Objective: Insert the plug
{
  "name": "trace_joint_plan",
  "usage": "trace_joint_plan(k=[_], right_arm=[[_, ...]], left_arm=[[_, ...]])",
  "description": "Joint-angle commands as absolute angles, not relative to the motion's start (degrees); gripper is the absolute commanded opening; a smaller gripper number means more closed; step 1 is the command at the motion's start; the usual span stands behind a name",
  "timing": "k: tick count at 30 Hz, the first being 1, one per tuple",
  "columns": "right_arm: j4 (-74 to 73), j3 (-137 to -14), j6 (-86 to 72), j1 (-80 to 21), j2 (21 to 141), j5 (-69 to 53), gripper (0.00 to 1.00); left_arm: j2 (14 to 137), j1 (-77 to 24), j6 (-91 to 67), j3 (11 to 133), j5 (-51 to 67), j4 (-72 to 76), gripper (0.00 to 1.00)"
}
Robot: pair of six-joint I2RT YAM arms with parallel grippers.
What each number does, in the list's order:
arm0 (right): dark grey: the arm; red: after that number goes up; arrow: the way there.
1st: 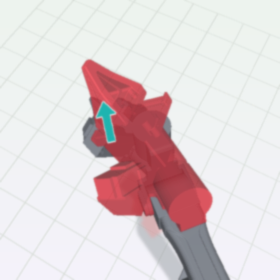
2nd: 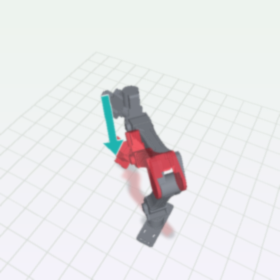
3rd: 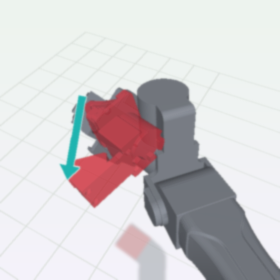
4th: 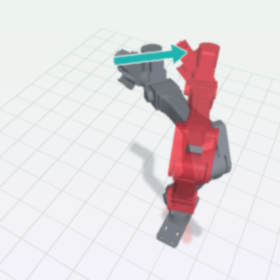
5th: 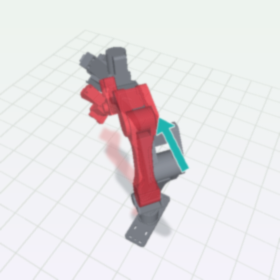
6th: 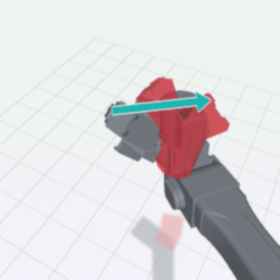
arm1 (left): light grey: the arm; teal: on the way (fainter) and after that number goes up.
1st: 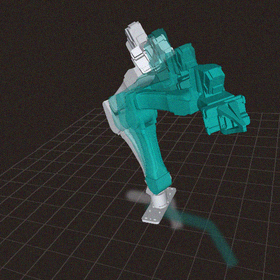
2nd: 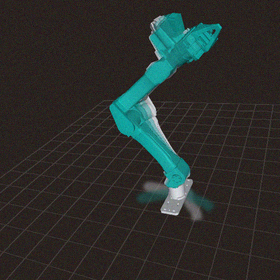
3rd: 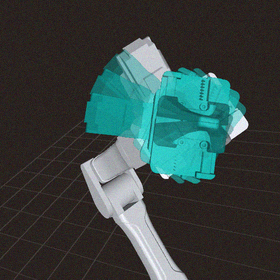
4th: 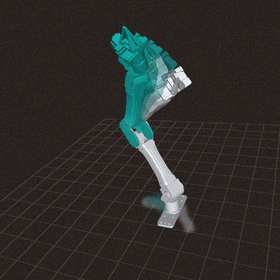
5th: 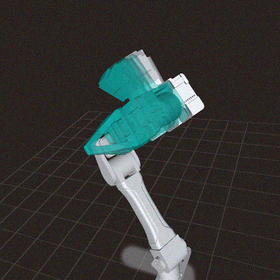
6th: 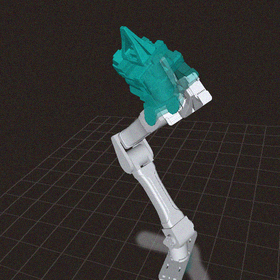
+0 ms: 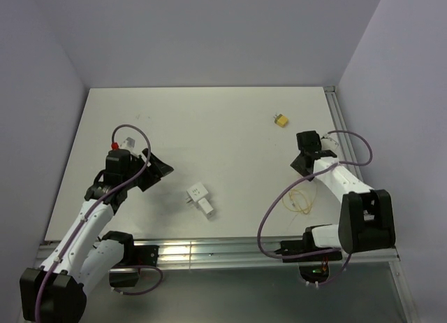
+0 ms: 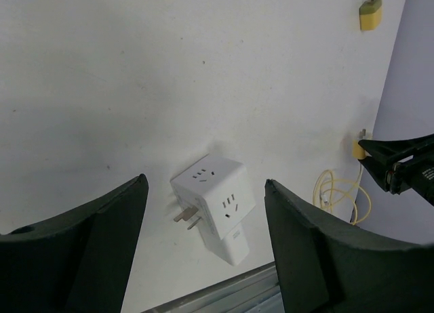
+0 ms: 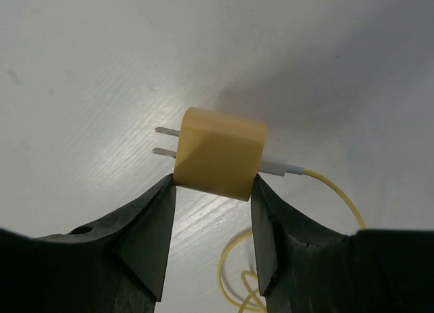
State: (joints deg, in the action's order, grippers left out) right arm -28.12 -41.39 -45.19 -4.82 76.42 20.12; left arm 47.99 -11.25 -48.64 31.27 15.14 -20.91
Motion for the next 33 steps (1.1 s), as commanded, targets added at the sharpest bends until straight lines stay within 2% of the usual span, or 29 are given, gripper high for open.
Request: trace_joint_plan(k=[1,5,9,12,13,22,33], right_arm=[[-24.4,-42.3,-37.5,-4.8,69.2,16.5,0.0],[-22.8,-43.0,-28.9,-6.8,63.9,7.2,0.0],[-20.2,-44.0,-21.8,-12.9,60.7,-1.8,0.0],[-18.6,-45.0,-18.0,-21.1,58.7,-1.0,0.0],[-17.9,-45.6,-17.3,-26.6,57.8,-1.1,0.0],[-8.0,-43.5,-13.9,-47.9,51.6,-5.3,0.0],[-7.5,-45.0,-12.3,-57.2,55.5,-0.5,0.0]], left_arm=[[48.6,-11.4,-46.5,35.0,17.2,-19.3,0.75],[49.7,-11.4,-46.0,36.0,22.2,-16.5,0.73],[55.3,-11.8,-46.7,38.5,33.4,-14.1,0.72],[57.7,-13.6,-47.5,41.6,36.2,-13.9,0.72],[58.5,-15.4,-47.8,43.0,36.9,-13.7,0.72],[59.8,-23.8,-53.9,44.7,36.4,-9.6,0.72],[60.9,-29.9,-60.2,43.1,33.7,-5.2,0.7]])
